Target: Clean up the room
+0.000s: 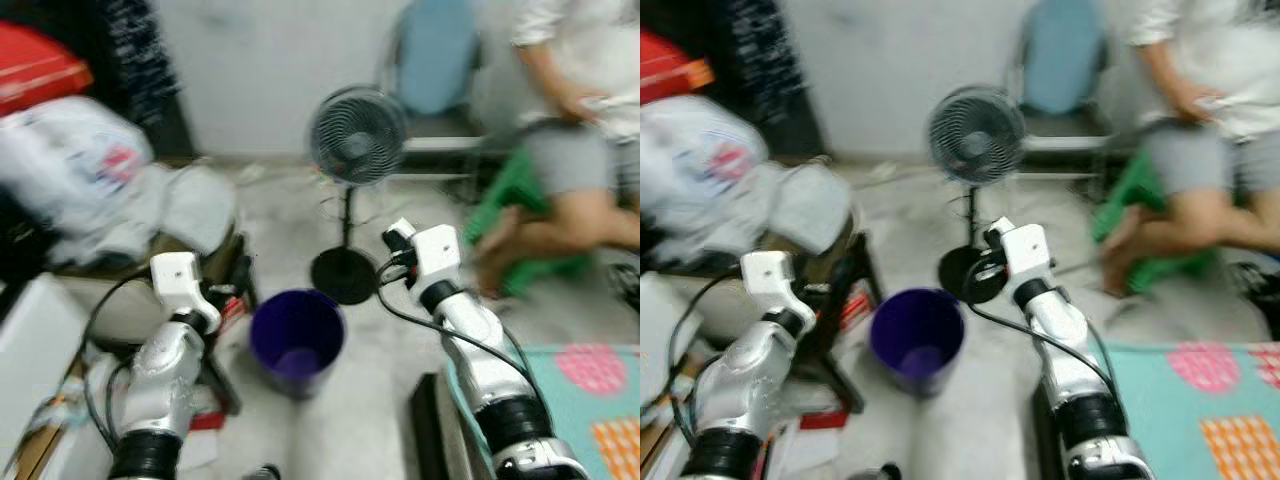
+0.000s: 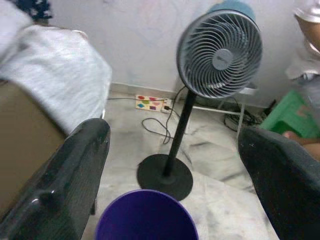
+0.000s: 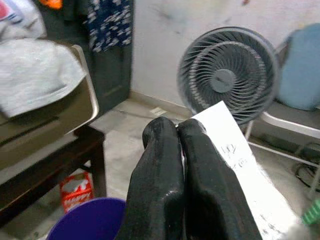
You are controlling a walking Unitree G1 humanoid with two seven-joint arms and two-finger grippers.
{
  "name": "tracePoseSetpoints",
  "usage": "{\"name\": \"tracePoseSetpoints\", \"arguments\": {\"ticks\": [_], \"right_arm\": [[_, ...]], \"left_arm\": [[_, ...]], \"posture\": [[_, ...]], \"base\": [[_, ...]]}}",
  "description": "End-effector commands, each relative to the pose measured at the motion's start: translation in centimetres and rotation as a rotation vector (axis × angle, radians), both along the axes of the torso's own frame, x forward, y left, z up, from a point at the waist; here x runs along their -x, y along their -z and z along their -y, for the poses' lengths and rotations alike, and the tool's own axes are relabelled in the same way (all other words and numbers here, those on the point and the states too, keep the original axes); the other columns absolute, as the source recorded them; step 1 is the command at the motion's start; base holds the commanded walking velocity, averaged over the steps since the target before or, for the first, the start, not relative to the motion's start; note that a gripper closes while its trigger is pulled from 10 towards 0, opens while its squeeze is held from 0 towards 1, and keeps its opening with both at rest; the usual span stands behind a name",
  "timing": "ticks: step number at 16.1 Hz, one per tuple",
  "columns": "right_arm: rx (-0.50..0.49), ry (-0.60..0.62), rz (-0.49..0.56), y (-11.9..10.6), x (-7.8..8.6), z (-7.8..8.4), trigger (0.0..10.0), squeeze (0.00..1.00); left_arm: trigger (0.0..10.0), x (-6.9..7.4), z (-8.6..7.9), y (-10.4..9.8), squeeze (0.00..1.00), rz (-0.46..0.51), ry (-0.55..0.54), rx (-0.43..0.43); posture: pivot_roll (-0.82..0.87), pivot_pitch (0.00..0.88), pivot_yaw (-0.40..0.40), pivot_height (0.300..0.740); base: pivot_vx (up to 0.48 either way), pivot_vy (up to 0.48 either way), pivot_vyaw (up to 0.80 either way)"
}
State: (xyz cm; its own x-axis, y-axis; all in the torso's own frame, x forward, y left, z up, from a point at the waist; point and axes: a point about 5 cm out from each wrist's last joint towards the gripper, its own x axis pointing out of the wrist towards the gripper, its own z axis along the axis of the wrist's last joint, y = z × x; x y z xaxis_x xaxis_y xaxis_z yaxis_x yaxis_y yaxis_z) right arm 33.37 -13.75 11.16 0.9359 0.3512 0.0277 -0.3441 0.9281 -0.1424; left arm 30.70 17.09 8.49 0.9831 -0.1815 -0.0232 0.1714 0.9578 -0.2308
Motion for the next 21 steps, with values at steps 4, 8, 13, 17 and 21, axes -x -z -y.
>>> {"name": "tracePoseSetpoints", "arguments": {"ticks": [4, 8, 13, 17, 21], "right_arm": [[-0.009, -0.004, 0.022, -0.6, -0.3, -0.4, 10.0, 0.00], [0.022, 0.075, 0.023, -0.5, -0.5, 0.4, 10.0, 0.00], [0.027, 0.129, 0.020, -0.3, -0.1, 1.2, 10.0, 0.00], [0.004, 0.131, 0.003, -0.2, -0.1, 1.2, 10.0, 0.00], [0.004, 0.124, 0.001, -0.2, -0.1, 1.1, 10.0, 0.00]], "left_arm": [[10.0, -0.2, -0.3, -0.2, 0.00, 0.002, -0.009, -0.017], [10.0, -0.1, -0.2, -0.7, 0.00, 0.047, 0.021, 0.030], [10.0, 0.2, -0.2, -0.8, 0.00, 0.045, 0.059, 0.039], [10.0, 0.2, 0.1, -0.9, 0.00, 0.054, 0.090, 0.053], [10.0, 0.2, 0.1, -1.1, 0.00, 0.071, 0.098, 0.067]], "posture": [[0.02, 0.022, 0.003, 0.740], [0.01, 0.024, 0.001, 0.740], [0.01, 0.028, 0.003, 0.740], [0.01, 0.028, 0.007, 0.740], [0.01, 0.027, 0.007, 0.740]], "base": [[0.000, 0.000, 0.78], [0.000, 0.000, 0.22], [0.000, 0.000, 0.00], [0.000, 0.000, 0.00], [0.000, 0.000, 0.00]]}}
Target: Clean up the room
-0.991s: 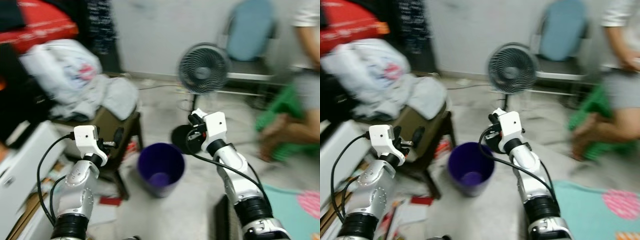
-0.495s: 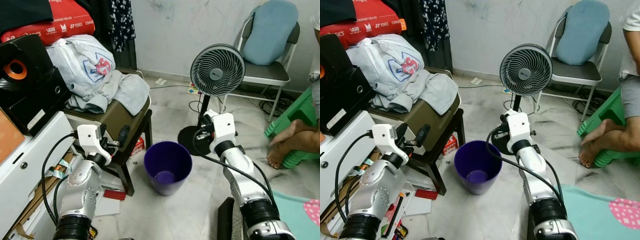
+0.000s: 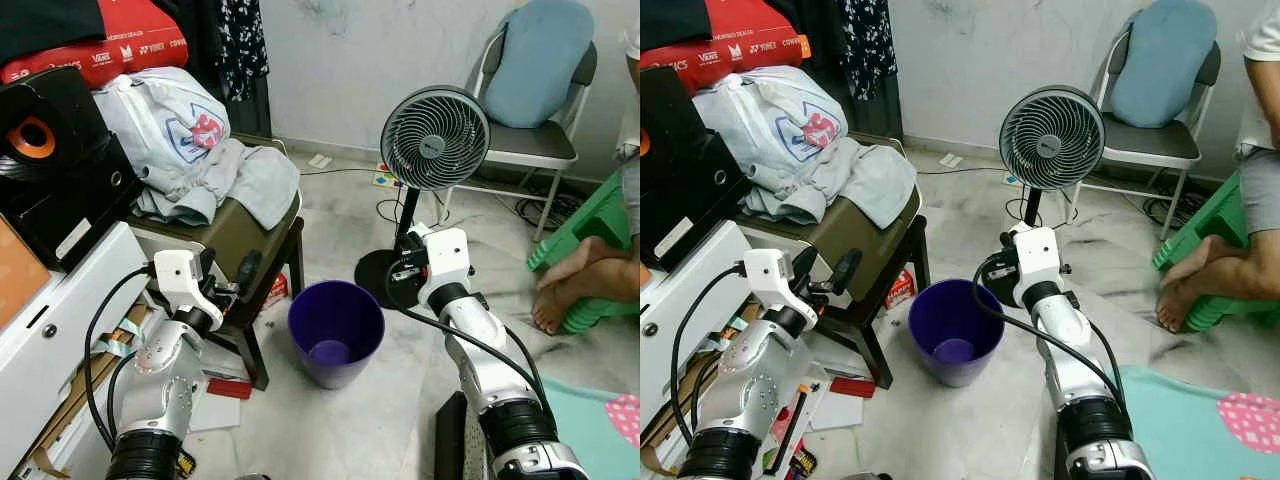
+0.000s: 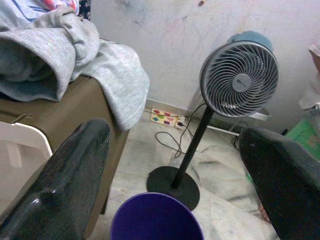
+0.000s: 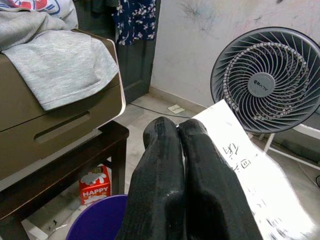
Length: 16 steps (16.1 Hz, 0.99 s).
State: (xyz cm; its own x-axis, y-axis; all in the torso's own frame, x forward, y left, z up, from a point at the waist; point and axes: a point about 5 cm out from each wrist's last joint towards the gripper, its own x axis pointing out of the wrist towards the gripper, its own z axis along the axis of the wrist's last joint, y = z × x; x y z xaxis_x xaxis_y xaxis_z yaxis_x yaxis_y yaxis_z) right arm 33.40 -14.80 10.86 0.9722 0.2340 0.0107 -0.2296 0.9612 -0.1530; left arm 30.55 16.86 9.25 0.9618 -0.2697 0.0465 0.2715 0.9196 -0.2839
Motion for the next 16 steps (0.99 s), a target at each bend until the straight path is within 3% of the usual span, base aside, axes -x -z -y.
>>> {"name": "tracePoseSetpoints", "arguments": {"ticks": [1, 16], "right_arm": [[-0.005, -0.010, 0.018, -0.57, -0.08, -0.10, 10.0, 0.00], [0.008, -0.039, 0.015, -0.51, -0.11, -0.44, 10.0, 0.00]], "left_arm": [[10.0, 0.05, -0.07, -0.37, 0.00, 0.016, 0.006, -0.001], [10.0, -0.04, 0.19, -0.37, 0.00, 0.020, 0.014, 0.006]], "posture": [[0.01, 0.027, 0.005, 0.740], [0.01, 0.026, 0.003, 0.740]], "base": [[0.000, 0.000, 0.00], [0.307, 0.000, 0.00]]}}
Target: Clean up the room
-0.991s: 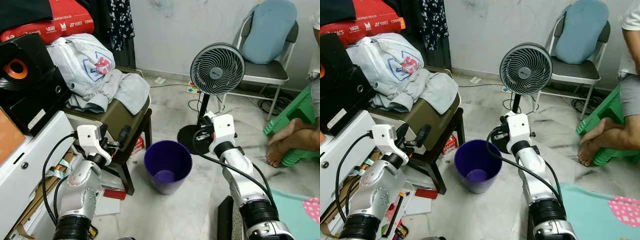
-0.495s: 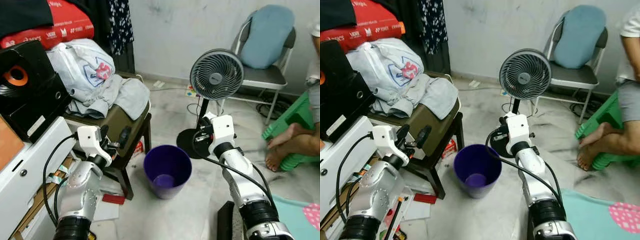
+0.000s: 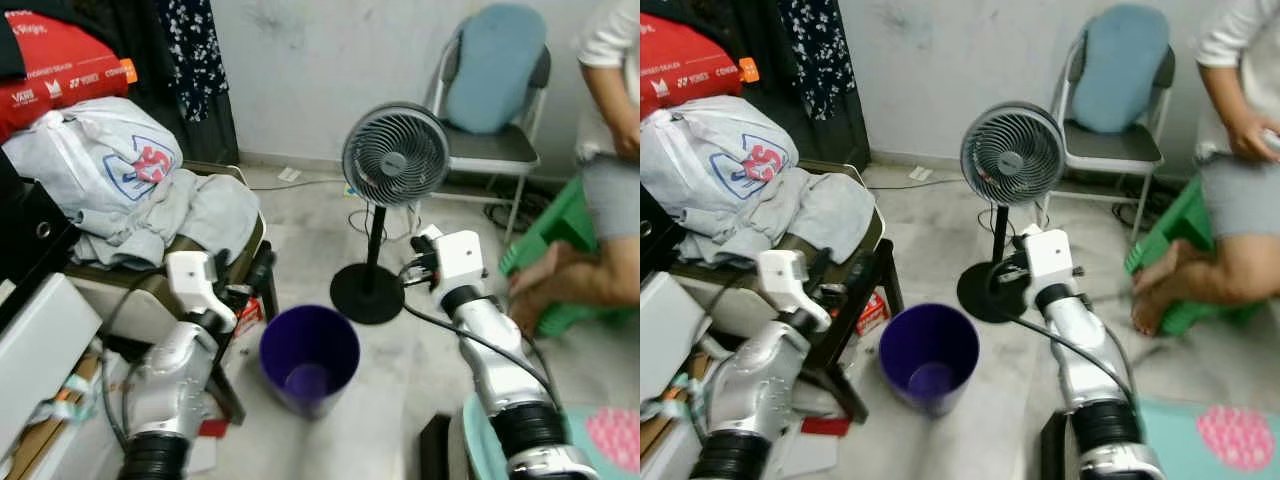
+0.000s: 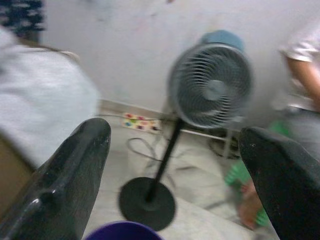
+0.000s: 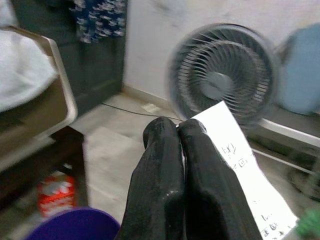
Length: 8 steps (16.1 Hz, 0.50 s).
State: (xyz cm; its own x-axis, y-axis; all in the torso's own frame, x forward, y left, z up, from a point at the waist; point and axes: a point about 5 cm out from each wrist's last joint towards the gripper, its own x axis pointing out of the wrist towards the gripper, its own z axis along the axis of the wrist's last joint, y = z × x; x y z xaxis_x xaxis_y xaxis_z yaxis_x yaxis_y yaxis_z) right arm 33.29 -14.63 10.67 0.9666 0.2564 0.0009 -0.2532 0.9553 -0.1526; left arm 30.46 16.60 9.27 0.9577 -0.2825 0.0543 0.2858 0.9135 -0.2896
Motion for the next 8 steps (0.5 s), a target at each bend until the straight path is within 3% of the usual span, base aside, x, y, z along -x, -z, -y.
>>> {"name": "tracePoseSetpoints", "arguments": {"ticks": [1, 4, 7, 8], "right_arm": [[0.001, -0.016, 0.023, -0.70, -0.25, -0.27, 10.0, 0.00], [0.004, -0.020, 0.025, -0.71, -0.27, -0.29, 10.0, 0.00], [0.003, -0.056, 0.032, -0.78, -0.19, -0.60, 10.0, 0.00], [0.002, -0.089, 0.040, -0.84, 0.00, -1.00, 10.0, 0.00]], "left_arm": [[10.0, -0.15, -0.06, -0.36, 0.00, 0.013, 0.001, -0.003], [10.0, -0.18, -0.06, -0.32, 0.00, 0.012, 0.001, -0.007], [10.0, -0.26, -0.20, -0.17, 0.00, -0.001, -0.024, -0.021], [10.0, -0.38, -0.36, 0.02, 0.00, -0.016, -0.043, -0.042]], "posture": [[0.01, 0.024, 0.002, 0.740], [0.01, 0.018, 0.003, 0.740], [0.01, 0.016, 0.003, 0.740], [0.01, 0.013, 0.003, 0.740]], "base": [[0.349, 0.000, 0.00], [0.345, 0.000, 0.00], [0.000, 0.000, 0.00], [0.000, 0.000, 0.79]]}}
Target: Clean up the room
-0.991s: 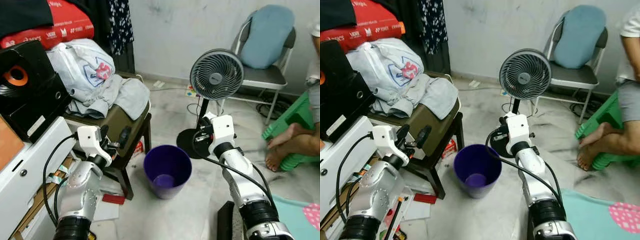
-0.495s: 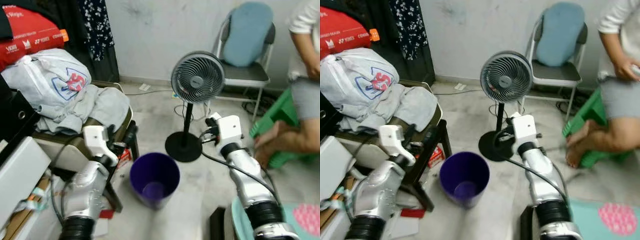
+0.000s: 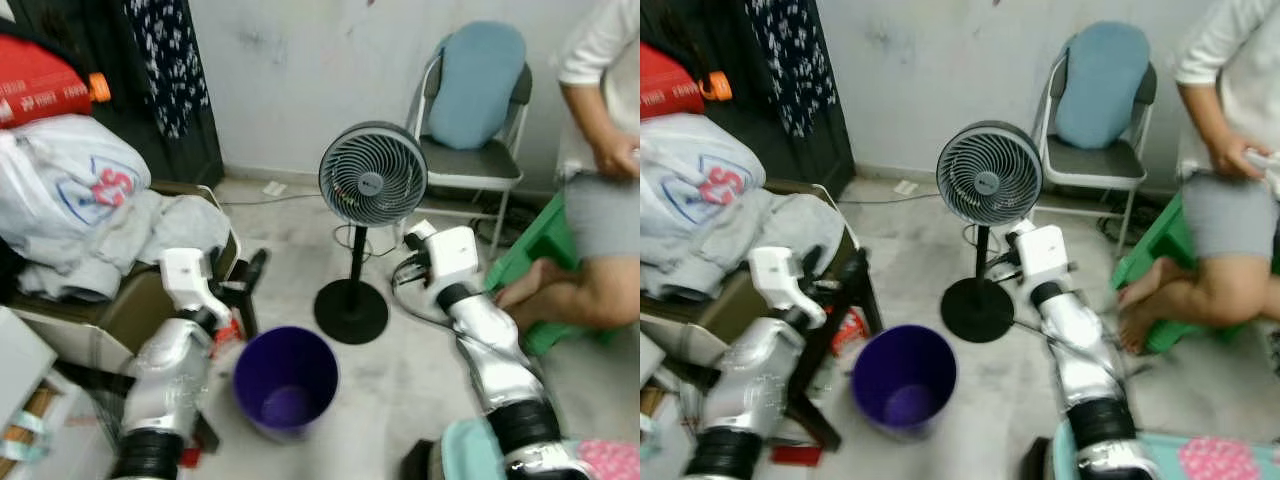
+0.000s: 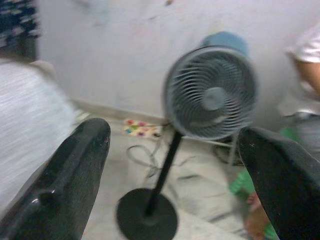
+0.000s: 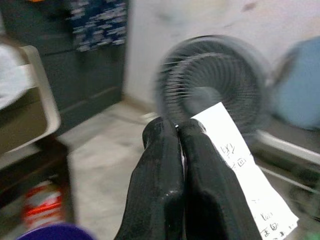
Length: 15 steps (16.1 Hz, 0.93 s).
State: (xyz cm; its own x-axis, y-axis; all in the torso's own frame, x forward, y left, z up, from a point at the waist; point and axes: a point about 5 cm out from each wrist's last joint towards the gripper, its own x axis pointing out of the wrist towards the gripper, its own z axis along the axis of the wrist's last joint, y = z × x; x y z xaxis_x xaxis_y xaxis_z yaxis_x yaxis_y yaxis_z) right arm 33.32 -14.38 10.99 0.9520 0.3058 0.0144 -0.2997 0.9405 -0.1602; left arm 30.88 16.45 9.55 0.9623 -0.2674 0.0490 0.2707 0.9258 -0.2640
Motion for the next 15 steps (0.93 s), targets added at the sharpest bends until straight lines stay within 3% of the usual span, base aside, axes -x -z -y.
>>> {"name": "tracePoseSetpoints", "arguments": {"ticks": [1, 7, 15], "right_arm": [[0.001, -0.041, 0.026, -0.52, 0.05, -0.80, 10.0, 0.00], [-0.006, -0.039, 0.018, -0.41, -0.01, -0.79, 10.0, 0.00], [0.057, -0.033, 0.029, -0.26, -0.07, -1.25, 10.0, 0.00]], "left_arm": [[10.0, 0.04, -0.52, 0.33, 0.00, -0.019, -0.027, -0.016], [10.0, 0.07, -0.58, 0.45, 0.00, -0.023, -0.037, -0.026], [10.0, -0.25, -0.73, 0.61, 0.00, -0.041, -0.063, -0.040]], "posture": [[0.01, 0.012, 0.002, 0.740], [0.01, 0.010, -0.001, 0.740], [0.01, 0.017, 0.003, 0.740]], "base": [[0.000, 0.000, 0.79], [0.000, 0.000, 0.77], [0.000, 0.000, 0.00]]}}
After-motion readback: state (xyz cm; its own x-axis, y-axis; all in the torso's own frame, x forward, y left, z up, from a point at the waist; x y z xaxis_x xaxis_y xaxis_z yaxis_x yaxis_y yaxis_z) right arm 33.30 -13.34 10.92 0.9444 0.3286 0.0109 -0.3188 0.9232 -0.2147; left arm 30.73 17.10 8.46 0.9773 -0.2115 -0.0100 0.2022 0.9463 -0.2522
